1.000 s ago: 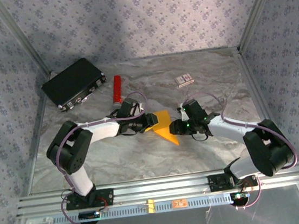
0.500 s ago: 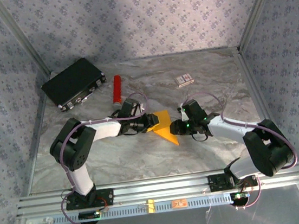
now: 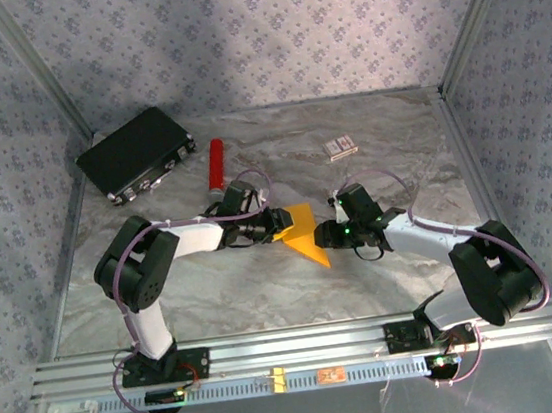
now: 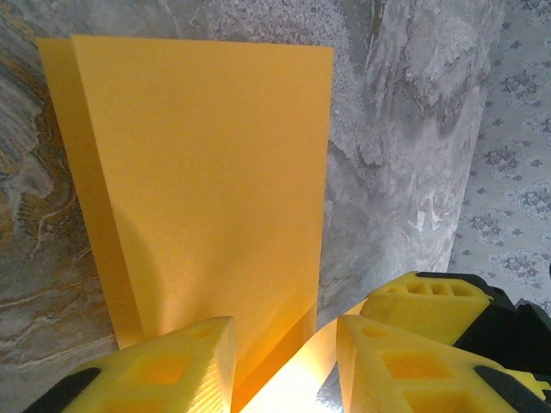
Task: Fold a paper plane with a square sheet of paper (pick it up from the middle)
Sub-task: Third fold the triangle at the center of the table.
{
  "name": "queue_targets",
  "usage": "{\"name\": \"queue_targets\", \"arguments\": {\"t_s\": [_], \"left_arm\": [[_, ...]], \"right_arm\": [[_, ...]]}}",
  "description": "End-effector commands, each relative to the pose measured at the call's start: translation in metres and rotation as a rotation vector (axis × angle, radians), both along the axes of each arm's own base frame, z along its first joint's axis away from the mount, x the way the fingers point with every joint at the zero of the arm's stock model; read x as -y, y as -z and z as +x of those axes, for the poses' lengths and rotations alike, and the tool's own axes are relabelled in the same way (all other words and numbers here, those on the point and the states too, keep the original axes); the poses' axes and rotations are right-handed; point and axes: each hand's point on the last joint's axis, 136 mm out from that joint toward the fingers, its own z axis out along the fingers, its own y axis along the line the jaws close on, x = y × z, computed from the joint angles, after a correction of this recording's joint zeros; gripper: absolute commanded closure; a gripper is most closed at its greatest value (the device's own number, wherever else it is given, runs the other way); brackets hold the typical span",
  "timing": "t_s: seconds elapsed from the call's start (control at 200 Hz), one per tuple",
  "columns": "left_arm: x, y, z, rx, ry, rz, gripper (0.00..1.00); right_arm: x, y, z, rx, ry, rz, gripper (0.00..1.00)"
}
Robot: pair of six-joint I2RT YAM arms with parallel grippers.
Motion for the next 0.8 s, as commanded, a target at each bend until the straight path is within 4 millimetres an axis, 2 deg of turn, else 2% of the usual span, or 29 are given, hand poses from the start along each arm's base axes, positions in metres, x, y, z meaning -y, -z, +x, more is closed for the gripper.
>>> {"name": "queue_targets", "arguments": {"t_s": [0.0,0.27,0.535,0.795], "left_arm": [[-0.003,0.001,0.001,0.004,-0.003,0.012,0.63],[-0.020,-0.002,0.001,0.045,-0.019,0.111,0.58],[-0.015,0.005,-0.001,0.015,-0.007,0.102,0.55],[-0.024,0.006,-0.002,0.025,-0.021,0.152,0.51]], "right_arm": [[0.003,-0.002,-0.004,0.005,-0.006,-0.021,0.54],[0.003,-0.003,-0.003,0.010,-0.003,-0.020,0.54],[0.002,-0.003,-0.003,0.009,-0.006,-0.019,0.54],[0.002,-0.002,-0.003,0.007,-0.004,-0.019,0.54]]}}
